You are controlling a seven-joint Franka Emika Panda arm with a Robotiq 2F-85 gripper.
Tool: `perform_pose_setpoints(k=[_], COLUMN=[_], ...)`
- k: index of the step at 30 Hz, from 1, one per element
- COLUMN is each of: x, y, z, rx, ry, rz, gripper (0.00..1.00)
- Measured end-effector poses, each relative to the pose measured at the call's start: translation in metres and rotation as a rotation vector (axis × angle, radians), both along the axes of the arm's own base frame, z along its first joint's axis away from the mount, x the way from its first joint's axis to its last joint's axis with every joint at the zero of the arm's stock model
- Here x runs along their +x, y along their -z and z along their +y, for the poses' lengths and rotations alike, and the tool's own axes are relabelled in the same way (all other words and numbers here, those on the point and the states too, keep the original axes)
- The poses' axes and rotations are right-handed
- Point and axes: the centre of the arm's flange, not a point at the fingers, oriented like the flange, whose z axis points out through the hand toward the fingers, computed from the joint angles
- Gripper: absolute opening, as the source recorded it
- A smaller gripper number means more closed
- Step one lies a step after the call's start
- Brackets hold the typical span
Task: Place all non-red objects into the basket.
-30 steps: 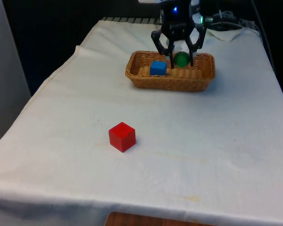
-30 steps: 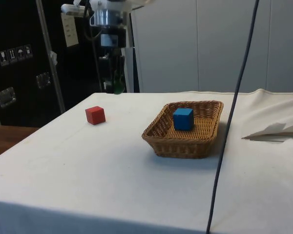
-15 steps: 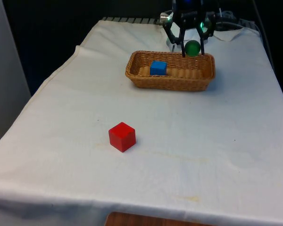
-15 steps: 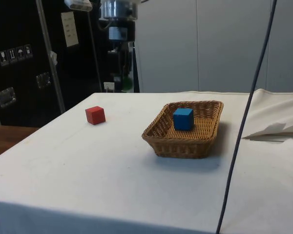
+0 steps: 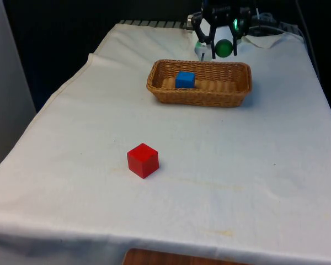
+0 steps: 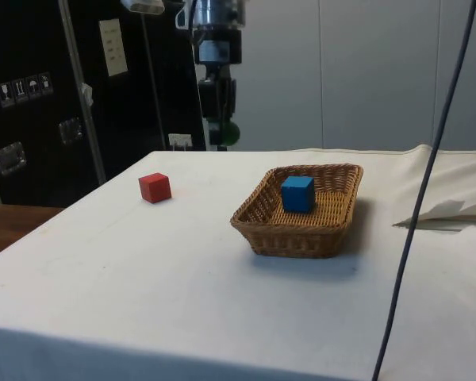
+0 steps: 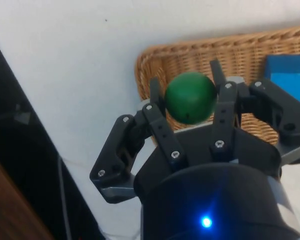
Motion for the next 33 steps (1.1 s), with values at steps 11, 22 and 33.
perform_pose_setpoints(k=[11,22,33], x=[-0.024,-0.05,-0.074], y=[0.002,0.017,0.041], z=[0.0,0.011,0.022], rx=[-0.025,-0.025,-0.031], ry=[0.005,0.022,0.035], rz=[0.01,0.009,-0.001], gripper=[0.0,0.0,0.0])
